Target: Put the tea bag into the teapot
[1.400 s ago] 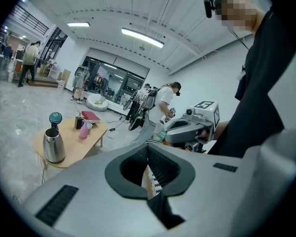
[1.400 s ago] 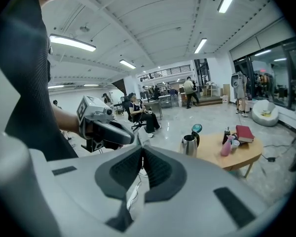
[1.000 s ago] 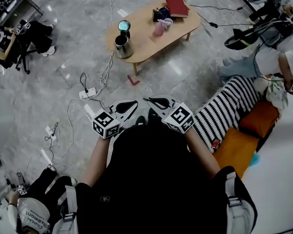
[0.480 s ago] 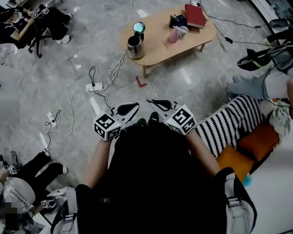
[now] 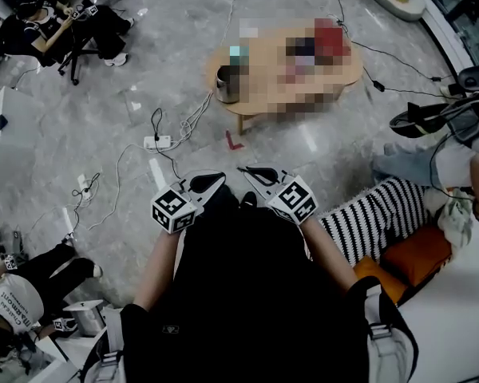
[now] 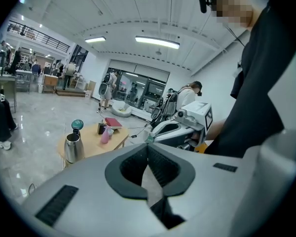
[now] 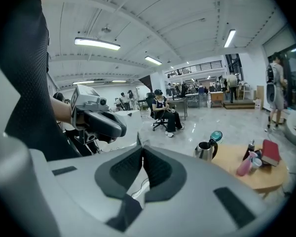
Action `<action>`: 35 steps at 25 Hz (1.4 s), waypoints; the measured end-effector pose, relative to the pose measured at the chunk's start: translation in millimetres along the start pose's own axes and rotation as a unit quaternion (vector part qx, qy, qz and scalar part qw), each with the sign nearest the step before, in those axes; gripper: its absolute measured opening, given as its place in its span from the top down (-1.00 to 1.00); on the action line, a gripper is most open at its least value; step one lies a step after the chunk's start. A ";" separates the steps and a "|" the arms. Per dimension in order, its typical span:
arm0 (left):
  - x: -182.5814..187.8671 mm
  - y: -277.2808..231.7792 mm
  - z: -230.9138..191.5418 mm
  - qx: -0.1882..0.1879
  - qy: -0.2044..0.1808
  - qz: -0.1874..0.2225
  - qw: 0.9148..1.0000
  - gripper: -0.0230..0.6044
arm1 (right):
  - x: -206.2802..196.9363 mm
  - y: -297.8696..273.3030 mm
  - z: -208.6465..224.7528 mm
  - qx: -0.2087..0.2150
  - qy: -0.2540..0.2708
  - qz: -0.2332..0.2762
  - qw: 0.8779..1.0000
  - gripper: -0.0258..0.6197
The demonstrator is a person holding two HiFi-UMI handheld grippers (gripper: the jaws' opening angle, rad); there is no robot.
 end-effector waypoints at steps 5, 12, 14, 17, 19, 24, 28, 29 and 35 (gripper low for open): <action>6.1 -10.1 -5.7 -0.005 -0.004 -0.003 1.000 0.90 | -2.9 2.3 9.9 -0.003 -0.001 -0.002 1.000 0.88; 16.3 -30.6 -27.1 -0.028 -0.010 -0.015 0.999 0.90 | -2.6 -2.5 25.8 -0.019 -0.018 -0.003 1.000 0.88; 23.0 -35.0 -34.8 -0.036 -0.010 -0.014 0.999 0.90 | 0.4 -5.1 30.2 -0.025 -0.026 -0.002 0.999 0.88; 31.6 -40.0 -49.8 -0.046 -0.011 -0.012 0.999 0.89 | 4.6 -14.2 38.6 -0.034 -0.032 -0.006 0.999 0.87; 34.9 -40.8 -61.7 -0.052 -0.010 -0.013 0.999 0.90 | 9.3 -22.5 44.1 -0.040 -0.032 -0.011 0.999 0.87; 42.0 -38.6 -98.1 -0.060 -0.002 -0.013 0.998 0.89 | 21.3 -48.2 59.6 -0.044 -0.028 -0.029 0.998 0.87; 47.0 -38.3 -125.8 -0.070 0.007 -0.015 0.997 0.90 | 33.2 -71.0 71.4 -0.048 -0.025 -0.024 0.998 0.88; 48.4 -36.9 -132.6 -0.072 0.008 -0.016 0.997 0.90 | 36.0 -77.7 73.0 -0.049 -0.026 -0.025 0.998 0.87; 55.6 -24.2 -176.5 -0.084 0.016 -0.019 0.996 0.90 | 49.4 -122.5 80.6 -0.049 -0.025 -0.040 0.998 0.87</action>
Point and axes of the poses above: the fingertips, and each gripper's own axes: y backward along the fingers, z to its right, x out of its top, the point moved 8 cm from there along y, backward along the fingers, and after that the axes turned 2 degrees about y, right-handed, at the moved point
